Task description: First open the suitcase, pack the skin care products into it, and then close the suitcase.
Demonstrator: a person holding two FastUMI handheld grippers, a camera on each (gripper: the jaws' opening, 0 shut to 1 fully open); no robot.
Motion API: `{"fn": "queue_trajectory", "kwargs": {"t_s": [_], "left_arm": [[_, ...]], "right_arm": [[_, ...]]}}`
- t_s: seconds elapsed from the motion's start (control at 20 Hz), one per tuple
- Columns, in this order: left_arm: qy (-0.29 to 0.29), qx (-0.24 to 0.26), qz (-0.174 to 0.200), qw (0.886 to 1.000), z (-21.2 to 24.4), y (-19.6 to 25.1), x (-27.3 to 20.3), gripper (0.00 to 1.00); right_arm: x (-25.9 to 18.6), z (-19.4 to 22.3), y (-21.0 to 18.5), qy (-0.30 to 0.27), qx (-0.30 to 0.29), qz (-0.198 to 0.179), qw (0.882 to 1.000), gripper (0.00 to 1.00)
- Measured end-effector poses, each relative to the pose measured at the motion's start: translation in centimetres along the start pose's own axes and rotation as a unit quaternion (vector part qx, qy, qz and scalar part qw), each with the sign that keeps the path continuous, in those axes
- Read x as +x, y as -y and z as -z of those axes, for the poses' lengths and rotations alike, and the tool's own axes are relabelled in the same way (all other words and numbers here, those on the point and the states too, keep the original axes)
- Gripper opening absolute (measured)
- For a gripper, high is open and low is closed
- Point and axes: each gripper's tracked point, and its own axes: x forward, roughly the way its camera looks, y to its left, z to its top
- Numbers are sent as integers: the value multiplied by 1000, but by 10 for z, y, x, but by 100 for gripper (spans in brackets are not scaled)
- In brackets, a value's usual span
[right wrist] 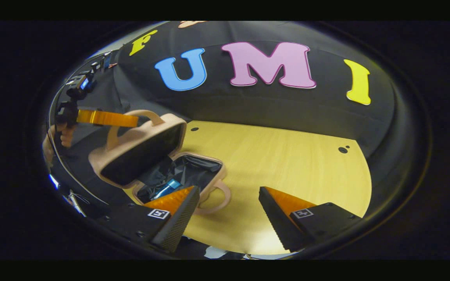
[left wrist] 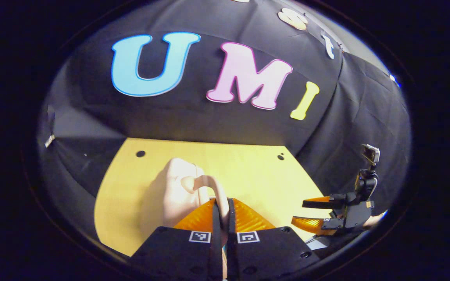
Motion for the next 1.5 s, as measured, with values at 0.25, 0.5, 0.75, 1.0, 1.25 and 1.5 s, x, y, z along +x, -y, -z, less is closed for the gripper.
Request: {"fn": "queue_trajectory", "kwargs": {"t_s": [0.25, 0.5, 0.75, 1.0, 1.25, 1.5], "left_arm": [[-82, -33, 39, 995, 84, 8, 70, 10], [-146, -26, 18, 989, 128, 20, 104, 11], [-162, 29, -40, 985, 134, 14, 111, 25], [-53, 97, -77, 991, 70, 22, 78, 78], [85, 144, -89, 982, -24, 71, 20, 90], [200, 161, -82, 963, -95, 120, -32, 92]], "right_arm": [[-28, 12, 43, -1, 7, 19, 1000, 97], [-42, 32, 65, -4, 32, 35, 999, 97], [-53, 40, 80, 4, 41, 51, 998, 97], [-55, 33, 83, 26, 43, 60, 997, 97], [-72, -32, 88, 108, 18, 83, 991, 98], [-121, -127, 93, 230, -38, 130, 964, 98]]}}
